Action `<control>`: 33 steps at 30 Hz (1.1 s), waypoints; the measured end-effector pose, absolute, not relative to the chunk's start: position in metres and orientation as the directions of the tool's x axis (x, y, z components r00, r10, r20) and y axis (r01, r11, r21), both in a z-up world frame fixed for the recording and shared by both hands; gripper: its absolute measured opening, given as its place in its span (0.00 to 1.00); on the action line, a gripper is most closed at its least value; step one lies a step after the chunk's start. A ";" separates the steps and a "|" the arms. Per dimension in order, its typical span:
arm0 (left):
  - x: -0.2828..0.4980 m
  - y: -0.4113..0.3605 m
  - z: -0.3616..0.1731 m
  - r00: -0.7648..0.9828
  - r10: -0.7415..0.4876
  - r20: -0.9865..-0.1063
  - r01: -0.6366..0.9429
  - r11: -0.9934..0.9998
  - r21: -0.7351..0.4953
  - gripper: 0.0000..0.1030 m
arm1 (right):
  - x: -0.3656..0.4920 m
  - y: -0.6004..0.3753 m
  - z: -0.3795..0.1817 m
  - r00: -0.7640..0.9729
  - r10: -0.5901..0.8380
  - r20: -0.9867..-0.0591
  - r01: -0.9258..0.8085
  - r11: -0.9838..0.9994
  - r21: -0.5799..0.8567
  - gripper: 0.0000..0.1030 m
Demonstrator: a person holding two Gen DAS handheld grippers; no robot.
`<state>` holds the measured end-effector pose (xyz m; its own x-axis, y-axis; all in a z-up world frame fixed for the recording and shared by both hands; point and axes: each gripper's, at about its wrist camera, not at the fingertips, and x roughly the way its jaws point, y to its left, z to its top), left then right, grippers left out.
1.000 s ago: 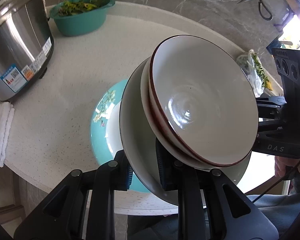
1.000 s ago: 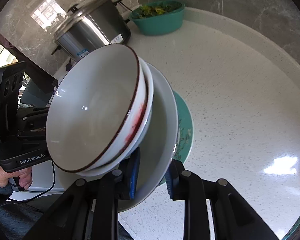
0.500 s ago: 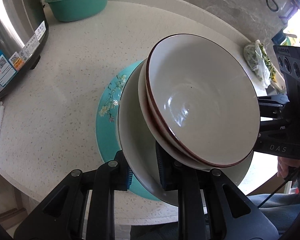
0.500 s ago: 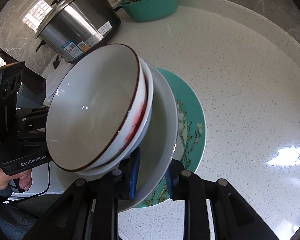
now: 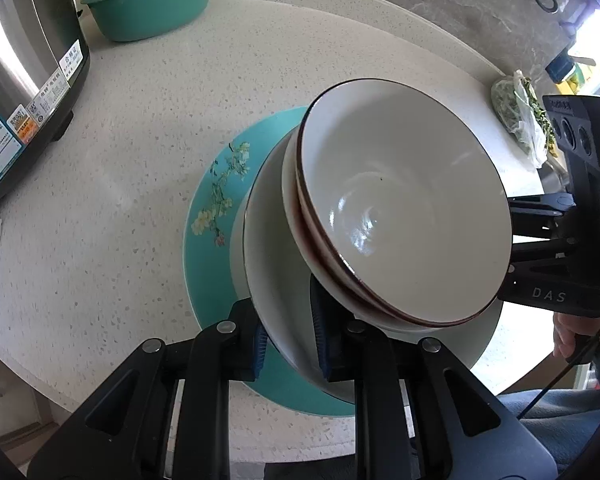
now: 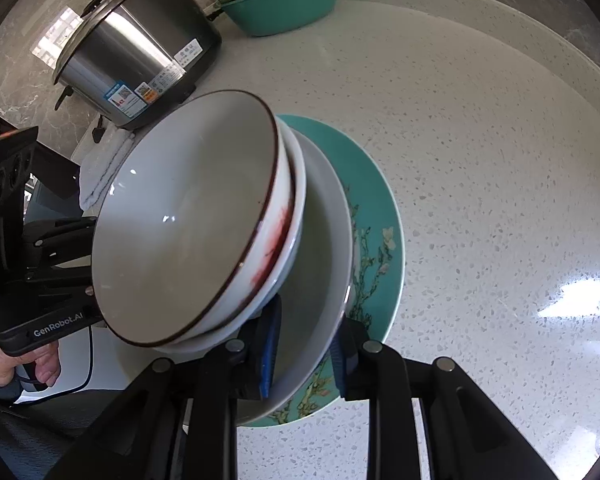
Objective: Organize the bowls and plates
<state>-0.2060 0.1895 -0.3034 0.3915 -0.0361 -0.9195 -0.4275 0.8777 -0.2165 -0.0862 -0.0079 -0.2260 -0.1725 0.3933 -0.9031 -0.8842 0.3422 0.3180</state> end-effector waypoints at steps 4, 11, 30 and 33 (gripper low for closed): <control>-0.202 0.189 -0.305 0.396 -0.028 -0.918 -0.426 0.880 -0.210 0.16 | -0.088 -0.008 -0.228 -0.161 0.399 -0.903 -0.888 0.341 0.309 0.25; -0.210 0.187 -0.301 0.421 -0.016 -0.907 -0.421 0.882 -0.211 0.16 | -0.091 -0.009 -0.227 -0.145 0.416 -0.898 -0.884 0.353 0.306 0.26; -0.277 0.184 -0.218 0.569 0.142 -0.810 -0.488 0.851 -0.194 1.00 | -0.103 -0.078 -0.154 0.031 0.531 -0.847 -0.842 0.470 0.264 0.84; -0.287 0.172 -0.201 0.578 0.198 -0.791 -0.513 0.842 -0.164 1.00 | -0.104 -0.094 -0.144 0.071 0.550 -0.832 -0.830 0.496 0.257 1.00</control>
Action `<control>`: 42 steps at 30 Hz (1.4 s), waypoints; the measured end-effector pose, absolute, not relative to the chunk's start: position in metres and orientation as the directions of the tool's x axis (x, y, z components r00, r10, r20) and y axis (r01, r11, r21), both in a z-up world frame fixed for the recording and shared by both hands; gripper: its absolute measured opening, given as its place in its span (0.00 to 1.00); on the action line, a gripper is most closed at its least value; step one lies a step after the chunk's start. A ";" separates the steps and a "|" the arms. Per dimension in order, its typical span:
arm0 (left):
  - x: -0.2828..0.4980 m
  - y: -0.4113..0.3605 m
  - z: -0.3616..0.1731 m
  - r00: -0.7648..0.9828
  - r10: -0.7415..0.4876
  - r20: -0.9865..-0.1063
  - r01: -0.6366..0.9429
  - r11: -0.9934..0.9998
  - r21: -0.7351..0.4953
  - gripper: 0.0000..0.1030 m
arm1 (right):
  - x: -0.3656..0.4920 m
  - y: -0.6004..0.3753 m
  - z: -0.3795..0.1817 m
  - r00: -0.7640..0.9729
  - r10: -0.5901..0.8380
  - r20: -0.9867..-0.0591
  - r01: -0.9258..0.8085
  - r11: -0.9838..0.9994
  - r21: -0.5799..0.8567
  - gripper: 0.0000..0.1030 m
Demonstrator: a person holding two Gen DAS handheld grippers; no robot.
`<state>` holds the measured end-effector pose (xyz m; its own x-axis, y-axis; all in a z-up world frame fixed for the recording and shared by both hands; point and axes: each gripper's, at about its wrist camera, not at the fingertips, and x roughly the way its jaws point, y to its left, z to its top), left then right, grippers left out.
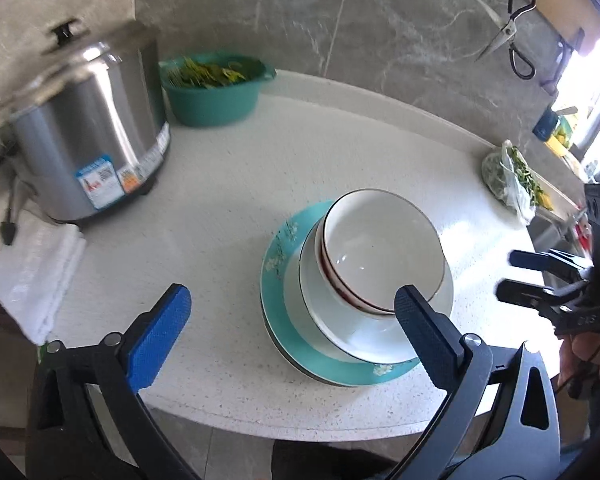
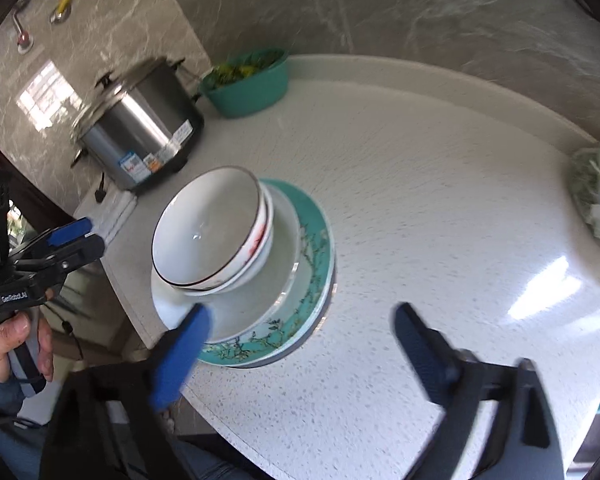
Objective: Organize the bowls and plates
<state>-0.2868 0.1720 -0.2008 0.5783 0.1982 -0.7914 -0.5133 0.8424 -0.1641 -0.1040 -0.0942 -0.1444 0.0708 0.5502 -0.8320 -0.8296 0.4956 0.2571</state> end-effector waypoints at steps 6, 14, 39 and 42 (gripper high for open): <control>-0.287 0.133 -0.179 0.574 0.256 -0.778 -0.482 0.874 -0.068 1.00 | -0.118 -0.122 -0.133 0.142 0.559 -0.817 -0.796 0.555 0.241 1.00; -0.282 0.108 -0.156 0.615 0.242 -0.750 -0.426 0.903 -0.058 1.00 | -0.134 -0.132 -0.119 0.258 0.522 -0.813 -0.703 0.679 0.212 1.00; -0.218 0.159 -0.155 0.560 0.078 -0.825 -0.224 0.973 -0.060 1.00 | -0.183 -0.113 -0.089 0.506 0.276 -0.817 -0.328 0.938 0.114 1.00; -0.211 0.153 -0.149 0.556 0.097 -0.825 -0.235 0.971 -0.044 1.00 | -0.182 -0.117 -0.089 0.511 0.265 -0.818 -0.319 0.942 0.106 1.00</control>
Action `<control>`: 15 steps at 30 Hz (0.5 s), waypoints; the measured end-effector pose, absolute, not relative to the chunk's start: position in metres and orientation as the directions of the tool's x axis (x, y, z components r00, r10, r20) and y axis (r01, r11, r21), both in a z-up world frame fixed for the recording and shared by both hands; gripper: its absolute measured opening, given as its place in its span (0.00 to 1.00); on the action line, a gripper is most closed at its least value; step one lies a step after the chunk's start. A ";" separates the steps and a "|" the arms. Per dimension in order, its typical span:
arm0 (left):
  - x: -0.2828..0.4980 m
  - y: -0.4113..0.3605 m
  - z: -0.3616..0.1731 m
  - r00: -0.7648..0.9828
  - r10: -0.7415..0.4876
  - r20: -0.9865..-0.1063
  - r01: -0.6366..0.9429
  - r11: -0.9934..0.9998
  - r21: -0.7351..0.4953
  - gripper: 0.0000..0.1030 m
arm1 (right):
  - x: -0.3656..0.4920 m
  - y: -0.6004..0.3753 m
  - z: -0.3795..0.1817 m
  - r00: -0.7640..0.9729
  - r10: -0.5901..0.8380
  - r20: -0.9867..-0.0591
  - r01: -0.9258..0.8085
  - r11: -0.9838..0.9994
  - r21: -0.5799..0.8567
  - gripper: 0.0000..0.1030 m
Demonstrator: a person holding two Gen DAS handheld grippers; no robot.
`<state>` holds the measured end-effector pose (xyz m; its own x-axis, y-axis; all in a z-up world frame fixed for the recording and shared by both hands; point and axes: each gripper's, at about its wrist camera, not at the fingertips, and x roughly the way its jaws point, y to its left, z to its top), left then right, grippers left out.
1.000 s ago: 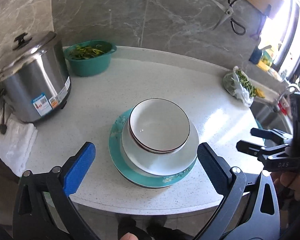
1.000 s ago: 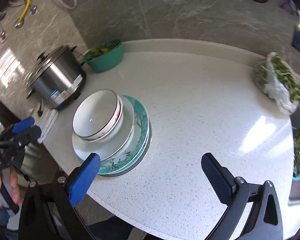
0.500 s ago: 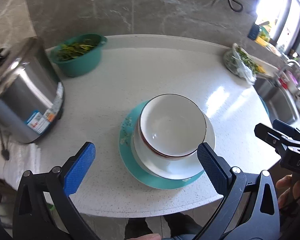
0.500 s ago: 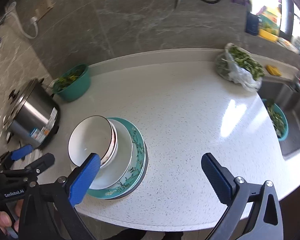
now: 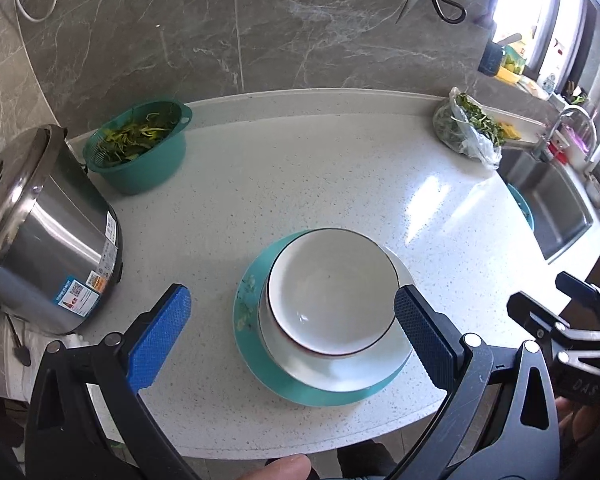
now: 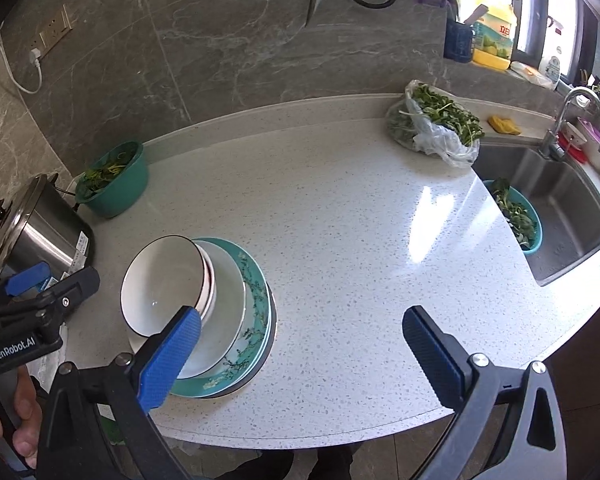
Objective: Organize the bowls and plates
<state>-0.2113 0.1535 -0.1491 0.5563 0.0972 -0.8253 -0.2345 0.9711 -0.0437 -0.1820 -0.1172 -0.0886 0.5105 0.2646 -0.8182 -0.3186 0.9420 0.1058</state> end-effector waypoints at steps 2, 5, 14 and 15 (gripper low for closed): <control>-0.207 0.152 -0.146 0.561 0.091 -0.823 -0.240 0.969 -0.056 1.00 | -0.182 -0.120 -0.089 0.508 0.259 -0.821 -0.313 0.944 0.104 1.00; -0.202 0.147 -0.142 0.563 0.088 -0.822 -0.239 0.969 -0.060 1.00 | -0.179 -0.122 -0.091 0.501 0.259 -0.825 -0.313 0.944 0.107 1.00; -0.194 0.137 -0.139 0.562 0.093 -0.822 -0.238 0.970 -0.053 1.00 | -0.178 -0.124 -0.095 0.490 0.261 -0.832 -0.314 0.943 0.111 1.00; -0.194 0.136 -0.139 0.563 0.095 -0.821 -0.240 0.969 -0.053 1.00 | -0.178 -0.125 -0.094 0.491 0.259 -0.832 -0.313 0.944 0.109 1.00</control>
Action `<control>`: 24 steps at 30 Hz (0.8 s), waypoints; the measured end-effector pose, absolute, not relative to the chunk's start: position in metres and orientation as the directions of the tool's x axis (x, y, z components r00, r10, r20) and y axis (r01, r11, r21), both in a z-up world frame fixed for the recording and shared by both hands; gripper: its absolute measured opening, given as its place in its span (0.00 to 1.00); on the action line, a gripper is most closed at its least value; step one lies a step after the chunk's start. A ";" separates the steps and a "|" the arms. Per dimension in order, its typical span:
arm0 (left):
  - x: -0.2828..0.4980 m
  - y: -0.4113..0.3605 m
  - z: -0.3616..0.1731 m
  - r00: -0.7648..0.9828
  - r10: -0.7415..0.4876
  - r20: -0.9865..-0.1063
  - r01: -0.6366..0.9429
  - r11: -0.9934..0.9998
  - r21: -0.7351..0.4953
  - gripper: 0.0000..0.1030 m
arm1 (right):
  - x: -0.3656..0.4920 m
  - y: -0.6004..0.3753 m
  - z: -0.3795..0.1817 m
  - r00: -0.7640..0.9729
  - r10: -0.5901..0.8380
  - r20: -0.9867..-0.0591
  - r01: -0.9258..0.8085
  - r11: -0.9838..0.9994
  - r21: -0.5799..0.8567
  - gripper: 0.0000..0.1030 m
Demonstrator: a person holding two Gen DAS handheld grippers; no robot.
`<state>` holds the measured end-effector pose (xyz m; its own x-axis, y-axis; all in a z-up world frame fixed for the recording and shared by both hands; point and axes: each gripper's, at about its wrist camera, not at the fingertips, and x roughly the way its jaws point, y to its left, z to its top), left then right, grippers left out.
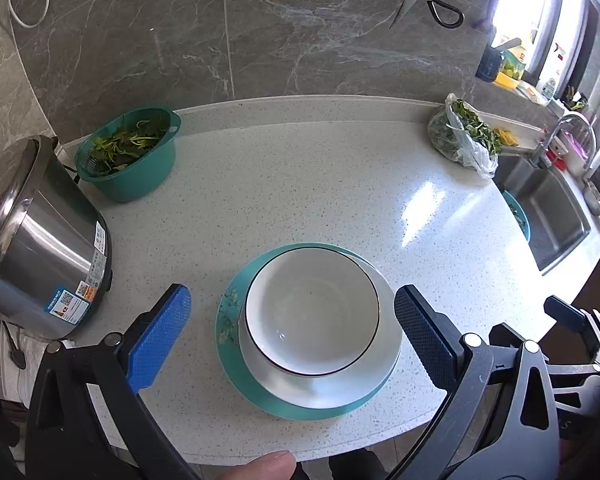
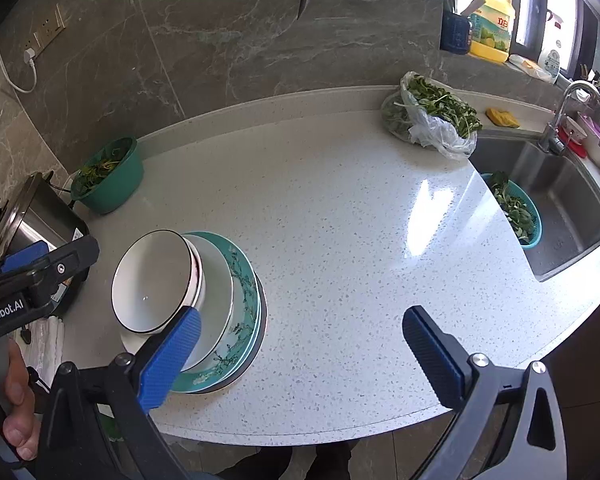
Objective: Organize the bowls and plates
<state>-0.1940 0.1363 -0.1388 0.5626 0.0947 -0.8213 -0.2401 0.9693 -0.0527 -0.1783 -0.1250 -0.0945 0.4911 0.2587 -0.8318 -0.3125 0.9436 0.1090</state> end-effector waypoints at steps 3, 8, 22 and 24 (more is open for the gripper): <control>-0.192 0.139 -0.140 0.562 0.096 -0.822 -0.246 0.968 -0.055 1.00 | -0.178 -0.126 -0.095 0.492 0.257 -0.832 -0.309 0.945 0.110 1.00; -0.191 0.139 -0.139 0.561 0.097 -0.822 -0.248 0.967 -0.055 1.00 | -0.179 -0.126 -0.095 0.490 0.258 -0.833 -0.308 0.945 0.111 1.00; -0.187 0.139 -0.145 0.552 0.102 -0.828 -0.245 0.969 -0.044 1.00 | -0.180 -0.125 -0.095 0.491 0.254 -0.833 -0.305 0.946 0.109 1.00; -0.186 0.139 -0.145 0.549 0.107 -0.829 -0.245 0.969 -0.037 1.00 | -0.181 -0.125 -0.096 0.490 0.251 -0.835 -0.304 0.947 0.107 1.00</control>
<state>-0.1864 0.1389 -0.1455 0.5488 0.1072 -0.8291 -0.2455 0.9687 -0.0372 -0.1806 -0.1254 -0.0961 0.4897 0.2514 -0.8349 -0.3042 0.9466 0.1066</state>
